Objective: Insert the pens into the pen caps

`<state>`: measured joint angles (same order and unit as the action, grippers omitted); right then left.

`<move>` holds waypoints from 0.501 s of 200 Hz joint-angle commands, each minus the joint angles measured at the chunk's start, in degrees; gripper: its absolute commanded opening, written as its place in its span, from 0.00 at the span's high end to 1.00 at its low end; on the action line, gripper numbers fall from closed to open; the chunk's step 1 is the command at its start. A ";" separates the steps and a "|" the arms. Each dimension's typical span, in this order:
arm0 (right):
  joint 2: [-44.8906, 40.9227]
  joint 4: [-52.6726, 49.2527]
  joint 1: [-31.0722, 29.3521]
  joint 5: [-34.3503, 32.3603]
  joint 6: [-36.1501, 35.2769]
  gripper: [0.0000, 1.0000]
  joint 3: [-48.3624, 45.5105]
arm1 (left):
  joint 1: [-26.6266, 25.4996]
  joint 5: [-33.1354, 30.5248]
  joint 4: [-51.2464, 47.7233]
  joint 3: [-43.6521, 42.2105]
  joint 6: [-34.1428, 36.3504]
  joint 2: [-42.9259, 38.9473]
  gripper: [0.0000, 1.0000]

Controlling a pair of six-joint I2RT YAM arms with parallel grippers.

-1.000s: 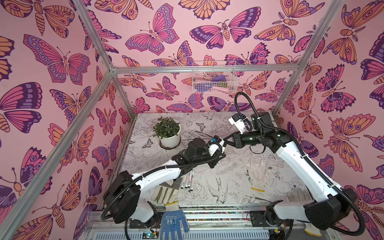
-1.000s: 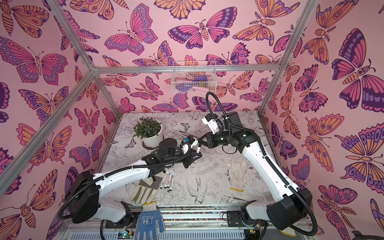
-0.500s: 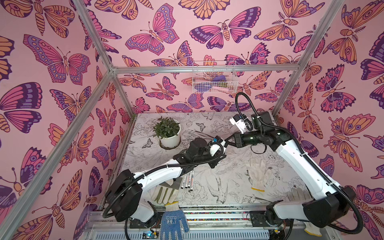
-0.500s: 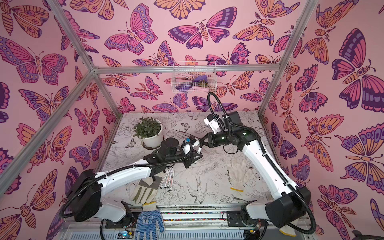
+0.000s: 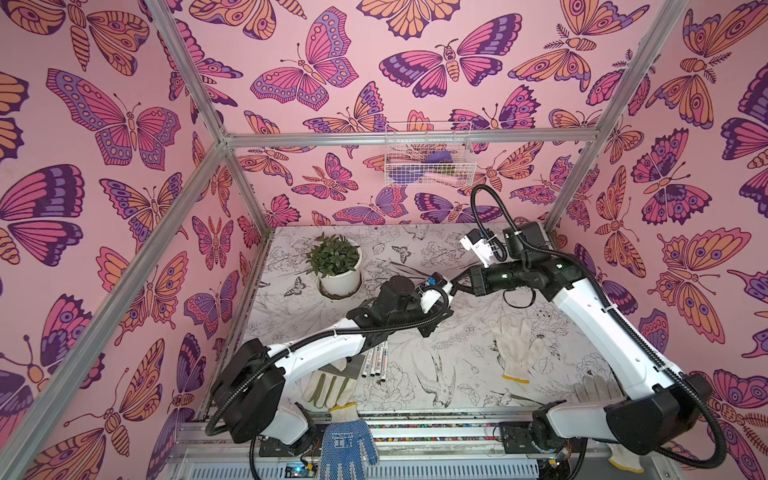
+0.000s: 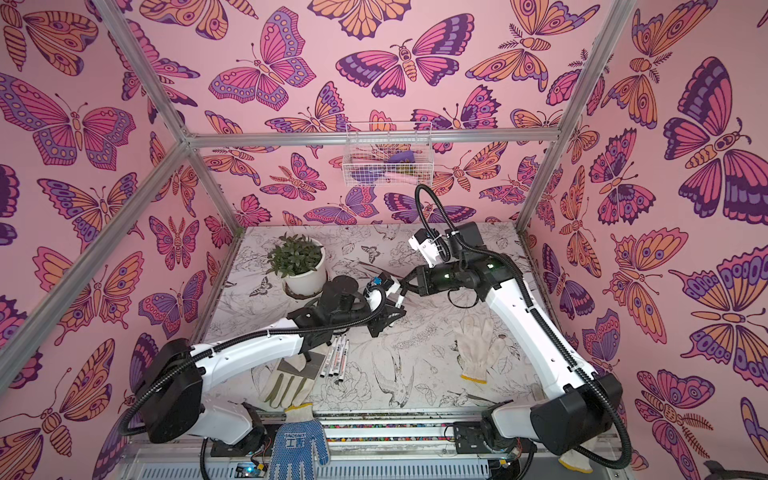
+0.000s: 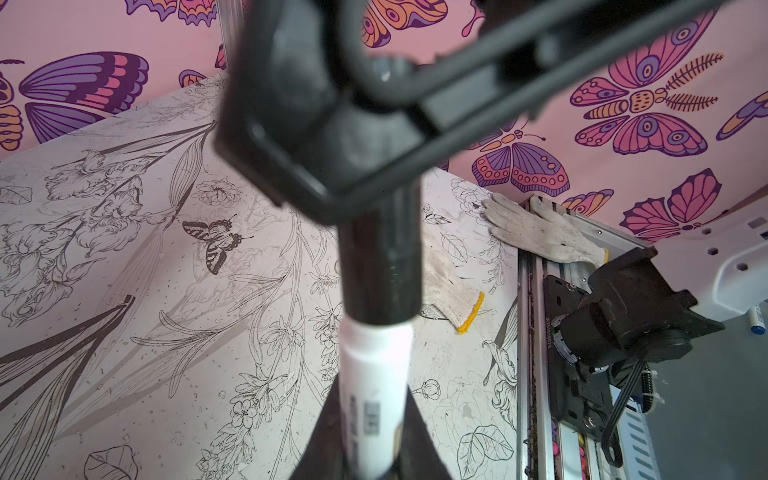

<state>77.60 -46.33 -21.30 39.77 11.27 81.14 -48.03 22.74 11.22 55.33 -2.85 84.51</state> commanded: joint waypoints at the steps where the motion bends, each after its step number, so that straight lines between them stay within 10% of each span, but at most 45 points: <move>1: -0.87 -5.76 -0.51 -2.59 -3.68 1.00 1.50 | 0.53 0.46 -0.08 2.32 0.81 0.30 1.00; 100: -3.70 -4.72 -2.68 -3.26 -5.15 1.00 0.01 | 3.86 19.63 3.53 5.67 -7.32 1.86 1.00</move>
<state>73.38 -46.70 -23.94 34.74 7.05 81.12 -45.69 38.11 10.09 58.81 -7.64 86.21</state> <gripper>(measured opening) 0.164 0.161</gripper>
